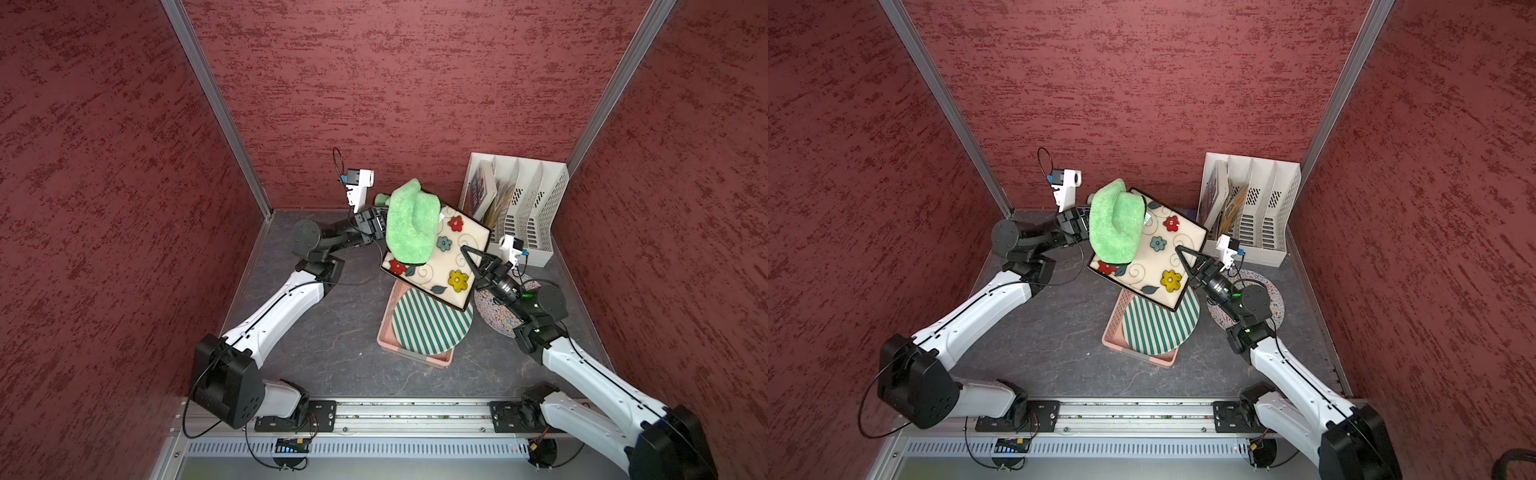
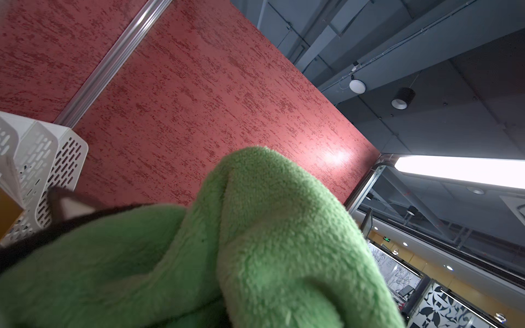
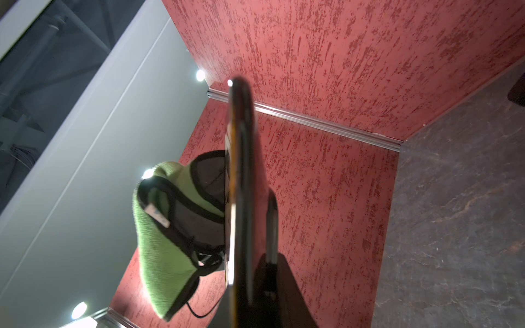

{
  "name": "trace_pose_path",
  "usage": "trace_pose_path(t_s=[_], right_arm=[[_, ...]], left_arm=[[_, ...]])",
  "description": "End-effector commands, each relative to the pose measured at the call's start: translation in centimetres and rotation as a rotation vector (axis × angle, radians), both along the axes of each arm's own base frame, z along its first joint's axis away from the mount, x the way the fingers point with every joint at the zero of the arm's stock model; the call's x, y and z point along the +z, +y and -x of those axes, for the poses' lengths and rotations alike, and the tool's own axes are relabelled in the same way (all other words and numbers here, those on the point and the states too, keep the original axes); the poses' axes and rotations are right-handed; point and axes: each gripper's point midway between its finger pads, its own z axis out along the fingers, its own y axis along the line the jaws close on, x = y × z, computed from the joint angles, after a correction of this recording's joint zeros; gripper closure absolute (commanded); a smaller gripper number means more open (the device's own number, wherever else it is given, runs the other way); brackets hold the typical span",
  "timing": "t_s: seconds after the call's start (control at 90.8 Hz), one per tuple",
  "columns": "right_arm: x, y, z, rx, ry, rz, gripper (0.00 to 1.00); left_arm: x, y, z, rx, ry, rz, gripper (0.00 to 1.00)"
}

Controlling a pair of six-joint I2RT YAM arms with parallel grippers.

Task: Wipe the wet plate dry
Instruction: Wipe the plate with towel.

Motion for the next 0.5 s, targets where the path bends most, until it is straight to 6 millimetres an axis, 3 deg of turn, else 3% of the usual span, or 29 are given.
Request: trace_pose_path(t_s=[0.0,0.121,0.253,0.397,0.485], right_arm=[[8.9,-0.6,5.5,0.063,-0.342,-0.135,1.00],[9.0,-3.4,6.1,-0.103,-0.335,-0.117,1.00],[11.0,-6.0,8.7,-0.209,-0.416,-0.105,1.00],[12.2,-5.8,9.7,-0.144,-0.472,-0.194,1.00],[11.9,-4.9,8.8,-0.108,-0.457,-0.209,1.00]], left_arm=[[-1.1,-1.7,0.7,-0.094,0.040,-0.020,1.00],[-1.9,1.7,-0.8,0.025,0.038,-0.006,1.00],[-4.6,4.7,-2.9,0.249,0.086,-0.102,1.00],[-4.6,4.1,-2.9,0.217,0.107,-0.079,1.00],[-4.0,2.8,-2.2,0.131,0.105,-0.048,1.00]])
